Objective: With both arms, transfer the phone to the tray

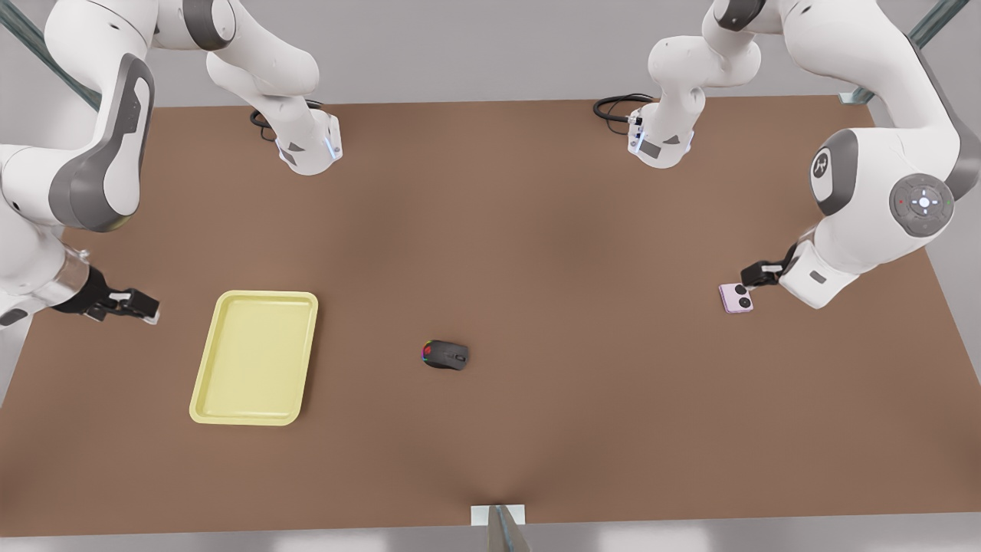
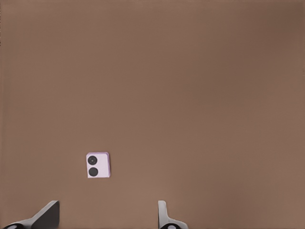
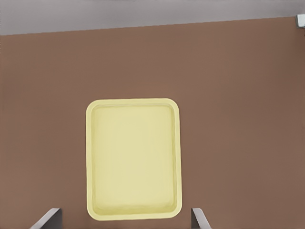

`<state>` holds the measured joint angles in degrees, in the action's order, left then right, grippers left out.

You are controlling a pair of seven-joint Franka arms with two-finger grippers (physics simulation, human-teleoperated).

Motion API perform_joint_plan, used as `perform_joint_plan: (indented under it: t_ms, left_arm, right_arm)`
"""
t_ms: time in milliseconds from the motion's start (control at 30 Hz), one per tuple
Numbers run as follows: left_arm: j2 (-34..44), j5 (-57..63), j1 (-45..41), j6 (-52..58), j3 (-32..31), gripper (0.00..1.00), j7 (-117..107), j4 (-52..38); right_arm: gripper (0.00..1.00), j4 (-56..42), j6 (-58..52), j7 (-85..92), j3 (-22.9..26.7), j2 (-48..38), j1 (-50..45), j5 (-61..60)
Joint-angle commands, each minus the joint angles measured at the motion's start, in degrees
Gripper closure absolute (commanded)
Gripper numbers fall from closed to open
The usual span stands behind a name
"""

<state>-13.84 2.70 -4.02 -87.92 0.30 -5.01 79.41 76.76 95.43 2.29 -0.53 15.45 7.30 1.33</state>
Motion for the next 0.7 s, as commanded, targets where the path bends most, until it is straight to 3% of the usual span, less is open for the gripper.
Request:
perform_joint_plan:
  t_ms: [0,67,167,267,500,667]
  left_arm:
    - [0.04,0.28,-0.02,-2.87,-0.04,0.00,2.28,0.04]
    - [0.04,0.37,-0.19,-4.35,0.05,0.00,1.93,2.57]
    - [6.98,0.02,-0.28,-27.46,1.10,0.00,1.23,28.41]
    - [8.48,-0.07,-0.19,-43.46,3.91,0.00,1.40,42.93]
    - [1.81,-0.07,-0.11,-54.45,10.42,0.00,10.10,47.76]
    - [-0.66,-0.24,0.60,-56.30,13.06,0.00,15.91,49.26]
  right_arm:
    - [0.00,-0.03,2.83,1.22,0.00,-0.07,0.00,-0.10]
    - [0.00,-0.03,2.83,1.13,0.00,-0.07,0.00,-0.19]
    - [0.00,-0.03,2.83,1.13,0.00,-0.07,0.00,-0.19]
    - [0.00,-0.03,2.83,1.13,0.00,-0.07,0.00,-0.01]
    - [0.00,-0.03,2.74,1.22,0.00,-0.07,-0.09,0.34]
    - [0.00,-0.03,2.83,1.22,0.00,0.02,-0.09,0.16]
